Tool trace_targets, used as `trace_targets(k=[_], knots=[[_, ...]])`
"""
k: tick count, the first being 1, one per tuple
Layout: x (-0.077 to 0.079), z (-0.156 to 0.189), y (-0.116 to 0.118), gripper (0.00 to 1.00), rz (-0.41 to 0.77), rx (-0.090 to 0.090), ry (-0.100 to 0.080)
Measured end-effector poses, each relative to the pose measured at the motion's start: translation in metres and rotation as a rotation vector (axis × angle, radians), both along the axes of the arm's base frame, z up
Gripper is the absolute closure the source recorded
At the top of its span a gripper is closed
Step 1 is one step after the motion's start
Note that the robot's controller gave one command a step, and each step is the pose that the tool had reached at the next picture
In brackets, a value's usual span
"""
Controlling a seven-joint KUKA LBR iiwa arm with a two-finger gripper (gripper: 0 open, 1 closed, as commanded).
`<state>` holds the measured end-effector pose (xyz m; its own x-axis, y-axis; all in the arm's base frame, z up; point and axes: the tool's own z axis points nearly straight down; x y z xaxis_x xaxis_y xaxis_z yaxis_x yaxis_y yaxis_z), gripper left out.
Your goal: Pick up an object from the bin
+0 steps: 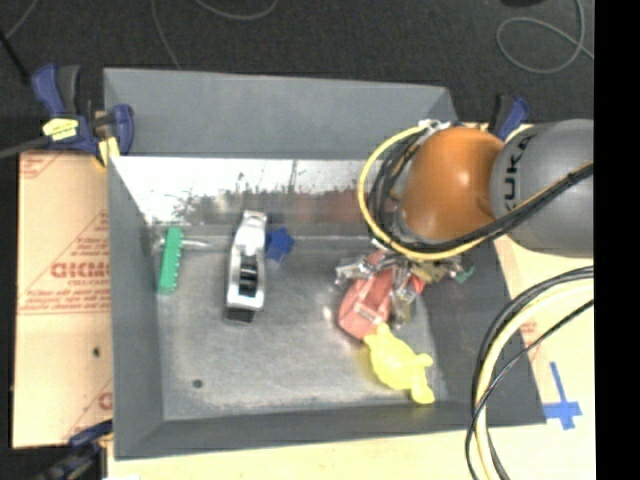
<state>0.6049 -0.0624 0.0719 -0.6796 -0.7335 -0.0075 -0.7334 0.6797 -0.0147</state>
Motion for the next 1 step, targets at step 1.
trace_targets(k=[1], knots=[[0.0,0.0,0.0,1.0,0.0,0.0,0.0]])
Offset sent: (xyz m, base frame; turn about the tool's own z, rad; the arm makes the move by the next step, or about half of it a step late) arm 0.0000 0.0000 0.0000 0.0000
